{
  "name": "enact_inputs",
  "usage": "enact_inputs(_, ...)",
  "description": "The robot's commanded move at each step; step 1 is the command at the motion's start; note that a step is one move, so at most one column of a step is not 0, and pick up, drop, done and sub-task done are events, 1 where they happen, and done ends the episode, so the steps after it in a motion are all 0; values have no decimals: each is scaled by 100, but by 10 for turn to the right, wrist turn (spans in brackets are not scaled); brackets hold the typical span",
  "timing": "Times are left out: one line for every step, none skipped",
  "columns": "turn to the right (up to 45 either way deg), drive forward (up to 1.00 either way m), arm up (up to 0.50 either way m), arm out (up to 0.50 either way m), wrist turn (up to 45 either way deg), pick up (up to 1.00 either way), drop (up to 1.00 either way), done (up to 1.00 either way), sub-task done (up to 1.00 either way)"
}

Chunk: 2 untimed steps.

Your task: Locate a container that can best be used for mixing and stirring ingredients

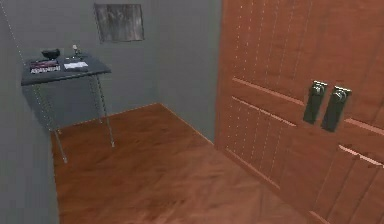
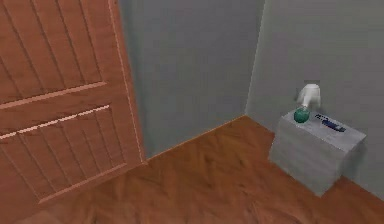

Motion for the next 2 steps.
enact_inputs(-30, 0, 0, 0, 0, 0, 0, 0, 0)
enact_inputs(0, 30, 0, 0, 0, 0, 0, 0, 0)
